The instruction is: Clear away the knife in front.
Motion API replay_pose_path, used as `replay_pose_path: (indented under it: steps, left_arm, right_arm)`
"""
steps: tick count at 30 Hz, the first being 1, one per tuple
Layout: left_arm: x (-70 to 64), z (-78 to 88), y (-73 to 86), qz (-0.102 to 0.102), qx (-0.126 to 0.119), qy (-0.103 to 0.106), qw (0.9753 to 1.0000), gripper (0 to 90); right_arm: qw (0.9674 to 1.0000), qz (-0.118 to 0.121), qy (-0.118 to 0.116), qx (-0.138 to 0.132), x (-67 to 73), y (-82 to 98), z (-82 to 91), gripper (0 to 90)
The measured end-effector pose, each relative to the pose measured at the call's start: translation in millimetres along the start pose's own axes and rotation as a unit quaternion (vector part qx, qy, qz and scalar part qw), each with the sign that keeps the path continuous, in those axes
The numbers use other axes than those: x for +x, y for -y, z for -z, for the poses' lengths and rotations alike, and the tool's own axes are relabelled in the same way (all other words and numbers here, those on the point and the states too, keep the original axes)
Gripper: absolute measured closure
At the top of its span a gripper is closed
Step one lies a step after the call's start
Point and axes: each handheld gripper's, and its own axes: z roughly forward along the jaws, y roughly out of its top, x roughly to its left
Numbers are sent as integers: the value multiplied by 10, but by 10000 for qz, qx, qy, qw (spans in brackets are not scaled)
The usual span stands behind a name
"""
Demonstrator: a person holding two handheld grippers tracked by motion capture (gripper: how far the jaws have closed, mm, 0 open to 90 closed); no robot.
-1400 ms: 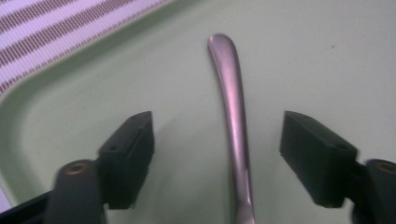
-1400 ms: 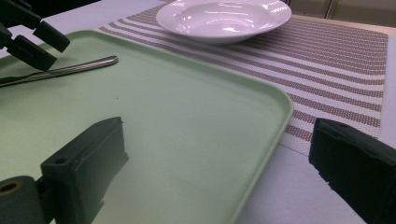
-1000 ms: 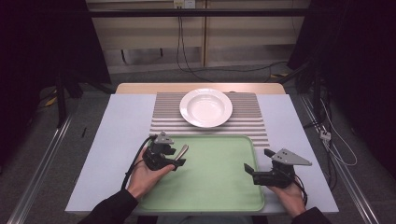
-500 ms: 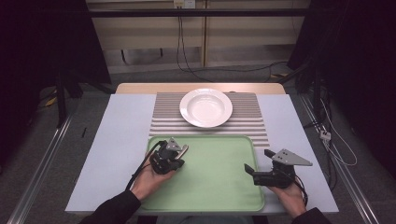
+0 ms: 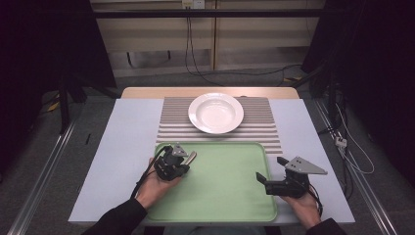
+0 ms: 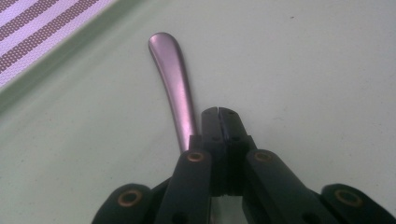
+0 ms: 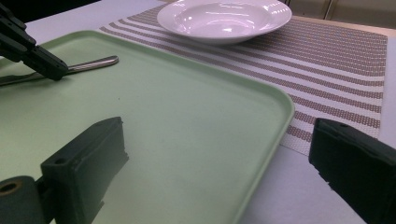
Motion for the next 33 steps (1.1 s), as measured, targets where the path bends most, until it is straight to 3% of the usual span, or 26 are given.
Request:
replay_pose_path:
  steps: [1, 9, 33]
  left_arm:
    - [16, -3, 4, 45, -33, 80, 10000, 900]
    - [83, 17, 12, 118, 46, -32, 9999, 900]
    - [227, 56, 51, 326, 106, -15, 9994, 900]
  right_arm:
    - [10000, 3, 4, -8, 2, 0, 0, 36]
    - [10000, -3, 1, -4, -1, 0, 0, 36]
    - [10000, -13, 58, 11, 0, 4, 0, 37]
